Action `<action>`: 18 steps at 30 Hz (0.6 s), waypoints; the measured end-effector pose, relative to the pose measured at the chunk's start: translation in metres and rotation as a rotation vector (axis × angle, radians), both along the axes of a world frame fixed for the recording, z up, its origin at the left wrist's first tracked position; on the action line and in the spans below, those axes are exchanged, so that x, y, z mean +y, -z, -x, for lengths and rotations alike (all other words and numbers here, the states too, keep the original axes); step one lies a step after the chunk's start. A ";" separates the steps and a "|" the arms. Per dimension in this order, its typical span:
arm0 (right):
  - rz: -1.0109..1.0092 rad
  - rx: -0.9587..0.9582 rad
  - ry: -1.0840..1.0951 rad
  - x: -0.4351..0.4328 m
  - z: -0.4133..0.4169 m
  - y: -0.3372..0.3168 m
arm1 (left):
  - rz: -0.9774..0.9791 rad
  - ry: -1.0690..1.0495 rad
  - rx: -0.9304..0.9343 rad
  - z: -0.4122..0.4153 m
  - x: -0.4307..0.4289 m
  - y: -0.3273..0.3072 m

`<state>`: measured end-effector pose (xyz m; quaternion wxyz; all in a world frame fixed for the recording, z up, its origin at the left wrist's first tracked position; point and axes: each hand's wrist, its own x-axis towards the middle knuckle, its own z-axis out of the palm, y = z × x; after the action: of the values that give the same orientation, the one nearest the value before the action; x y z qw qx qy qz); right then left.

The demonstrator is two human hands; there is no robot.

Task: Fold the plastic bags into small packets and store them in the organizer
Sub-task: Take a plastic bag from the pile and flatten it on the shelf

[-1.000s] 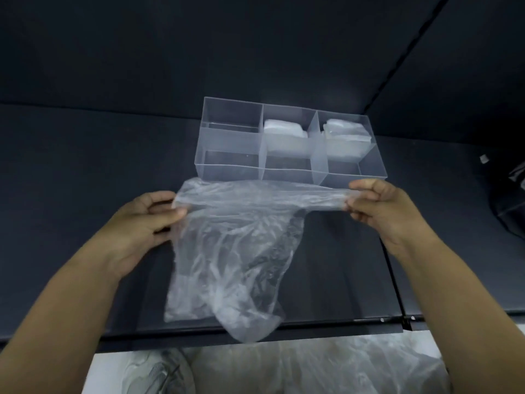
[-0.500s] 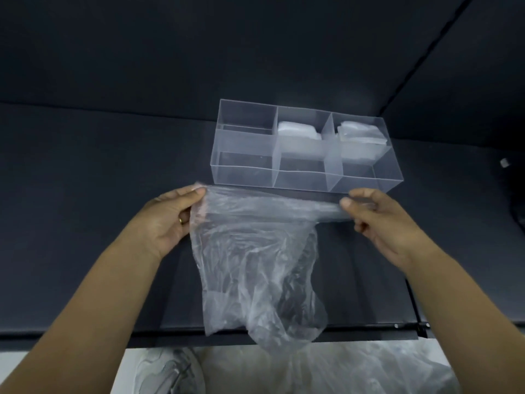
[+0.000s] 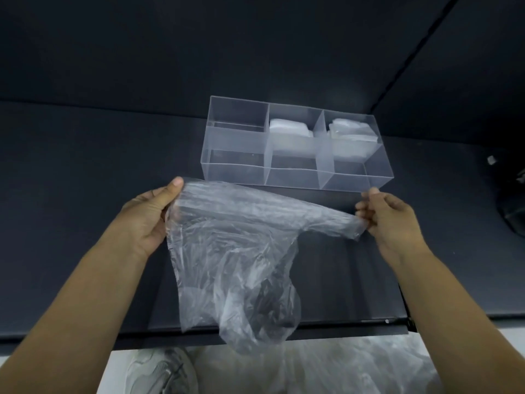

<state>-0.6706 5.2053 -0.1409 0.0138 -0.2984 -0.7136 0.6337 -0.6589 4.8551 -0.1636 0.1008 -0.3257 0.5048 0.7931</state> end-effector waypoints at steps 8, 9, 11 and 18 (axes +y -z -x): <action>-0.415 -0.234 -0.523 -0.003 -0.019 0.003 | 0.096 -0.030 -0.022 0.000 0.003 0.000; -0.459 -0.230 -0.552 -0.003 -0.020 0.003 | 0.099 -0.035 -0.023 0.000 0.003 0.000; -0.439 -0.178 -0.455 0.000 -0.017 0.005 | 0.106 -0.060 -0.028 0.002 0.004 -0.001; -0.631 -0.010 -0.147 0.017 -0.011 0.001 | 0.113 -0.064 -0.014 0.003 0.009 -0.007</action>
<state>-0.6593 5.2222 -0.1424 0.0564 -0.2303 -0.8944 0.3792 -0.6624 4.8638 -0.1566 0.0605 -0.3521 0.5374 0.7639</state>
